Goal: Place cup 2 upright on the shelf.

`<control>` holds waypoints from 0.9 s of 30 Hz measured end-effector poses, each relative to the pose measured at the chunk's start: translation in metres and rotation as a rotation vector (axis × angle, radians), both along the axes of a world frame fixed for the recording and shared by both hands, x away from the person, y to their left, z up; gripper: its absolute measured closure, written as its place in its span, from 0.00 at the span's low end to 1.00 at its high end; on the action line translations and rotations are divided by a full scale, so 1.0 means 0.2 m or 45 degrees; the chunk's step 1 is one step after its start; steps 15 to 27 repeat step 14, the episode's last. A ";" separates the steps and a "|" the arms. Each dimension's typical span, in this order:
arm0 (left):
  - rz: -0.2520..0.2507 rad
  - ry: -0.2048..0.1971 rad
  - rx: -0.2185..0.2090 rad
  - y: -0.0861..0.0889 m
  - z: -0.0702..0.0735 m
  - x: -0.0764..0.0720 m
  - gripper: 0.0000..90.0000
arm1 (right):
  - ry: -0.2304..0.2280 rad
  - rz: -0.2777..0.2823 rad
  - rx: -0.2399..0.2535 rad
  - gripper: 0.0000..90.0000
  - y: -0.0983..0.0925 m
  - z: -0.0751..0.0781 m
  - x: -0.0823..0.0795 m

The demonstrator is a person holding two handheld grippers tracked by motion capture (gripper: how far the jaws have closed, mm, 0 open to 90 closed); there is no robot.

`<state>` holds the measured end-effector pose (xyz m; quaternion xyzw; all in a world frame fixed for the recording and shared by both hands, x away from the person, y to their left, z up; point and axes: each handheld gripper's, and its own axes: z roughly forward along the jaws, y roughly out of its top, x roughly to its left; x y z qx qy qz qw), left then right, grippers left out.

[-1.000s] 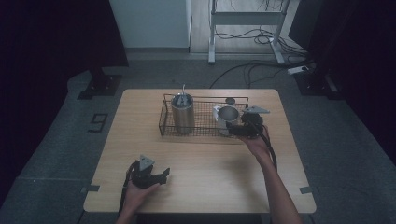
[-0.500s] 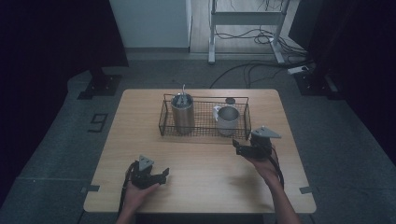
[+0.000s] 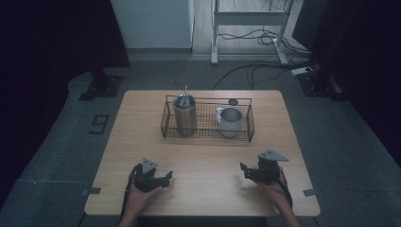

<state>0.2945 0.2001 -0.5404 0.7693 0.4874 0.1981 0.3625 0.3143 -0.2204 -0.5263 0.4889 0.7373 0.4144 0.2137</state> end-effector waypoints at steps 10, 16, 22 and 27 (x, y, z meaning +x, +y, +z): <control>-0.002 0.001 0.003 0.00 0.00 0.00 0.16 | 0.025 -0.009 -0.013 0.15 0.00 -0.05 0.01; -0.003 0.001 0.003 0.00 0.00 0.00 0.16 | 0.044 -0.019 -0.036 0.15 -0.01 -0.06 0.01; -0.003 0.001 0.003 0.00 0.00 0.00 0.16 | 0.044 -0.019 -0.036 0.15 -0.01 -0.06 0.01; -0.003 0.001 0.003 0.00 0.00 0.00 0.16 | 0.044 -0.019 -0.036 0.15 -0.01 -0.06 0.01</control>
